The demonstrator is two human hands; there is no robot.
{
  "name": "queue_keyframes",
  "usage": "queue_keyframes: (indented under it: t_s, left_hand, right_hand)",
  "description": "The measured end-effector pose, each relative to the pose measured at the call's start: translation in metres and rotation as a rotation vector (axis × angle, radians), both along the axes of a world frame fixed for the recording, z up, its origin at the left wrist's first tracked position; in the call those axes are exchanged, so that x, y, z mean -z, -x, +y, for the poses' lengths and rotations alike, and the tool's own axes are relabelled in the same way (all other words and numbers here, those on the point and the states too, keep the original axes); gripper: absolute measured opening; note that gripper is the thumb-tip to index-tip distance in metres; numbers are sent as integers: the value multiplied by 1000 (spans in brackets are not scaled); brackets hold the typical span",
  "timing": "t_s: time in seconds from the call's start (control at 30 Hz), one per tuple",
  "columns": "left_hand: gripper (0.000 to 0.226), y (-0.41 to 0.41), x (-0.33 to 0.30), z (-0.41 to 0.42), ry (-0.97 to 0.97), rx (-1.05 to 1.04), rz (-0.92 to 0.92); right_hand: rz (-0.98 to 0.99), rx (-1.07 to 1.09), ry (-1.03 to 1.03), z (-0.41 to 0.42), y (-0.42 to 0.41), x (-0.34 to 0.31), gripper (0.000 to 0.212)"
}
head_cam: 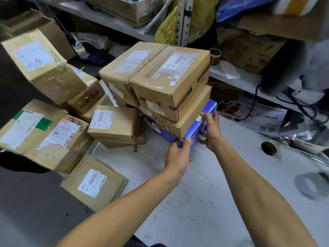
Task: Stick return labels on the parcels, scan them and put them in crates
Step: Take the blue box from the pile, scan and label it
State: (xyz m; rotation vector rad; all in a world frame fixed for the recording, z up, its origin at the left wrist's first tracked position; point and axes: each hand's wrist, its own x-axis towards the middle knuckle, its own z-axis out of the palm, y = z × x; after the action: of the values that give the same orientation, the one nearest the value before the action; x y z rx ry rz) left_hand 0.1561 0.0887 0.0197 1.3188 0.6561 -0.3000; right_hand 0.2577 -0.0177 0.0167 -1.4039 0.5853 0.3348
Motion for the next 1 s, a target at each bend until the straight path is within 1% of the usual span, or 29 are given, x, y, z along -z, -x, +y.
queue_keyframes:
  t_s: [0.03,0.1,0.13,0.23,0.33,0.4,0.47,0.5,0.57,0.6,0.63,0.77,0.83,0.93,1.0]
  left_hand:
    - [58,2,-2,-3,-18,-22,21]
    - [83,5,-8,-8,-65,-74,62]
    - [87,6,-12,-10,-91,-87,76]
    - [83,9,-15,-14,-183,-99,61]
    - [94,16,-22,-20,-130,-109,-2]
    - [98,21,-22,-25,-112,-101,-11]
    - [95,25,-23,-27,-96,-92,-5]
    - [86,26,-23,-28,-92,-91,-2]
    - [60,25,-19,-29,-94,-98,16]
    - [51,25,-15,-30,-103,-97,26]
    - [48,25,-12,-31,-108,-95,37]
    - [68,31,-9,-45,-39,-56,120]
    - [68,37,-6,-55,41,-40,167]
    - [62,45,0,-68,155,-59,223]
    - [60,50,5,-74,212,-69,250]
  right_hand:
    - [-9,7,1,-3,6,-2,44]
    - [-26,17,15,-9,16,-8,41]
    - [-33,23,29,-12,21,-12,42]
    - [-44,34,63,-26,31,-26,42]
    - [-46,26,101,-44,39,-39,41]
    - [-41,20,126,-55,46,-47,41]
    - [-34,20,150,-68,53,-54,40]
    - [-30,14,164,-76,57,-57,40]
    - [-24,2,198,-92,64,-64,41]
    - [-25,-4,217,-100,67,-68,41]
    - [-25,-10,235,-109,70,-71,41]
    - [-19,-32,289,-146,86,-83,43]
    - [-5,-36,311,-163,95,-85,43]
    - [14,-46,347,-186,108,-87,45]
    - [26,-58,366,-201,117,-88,42]
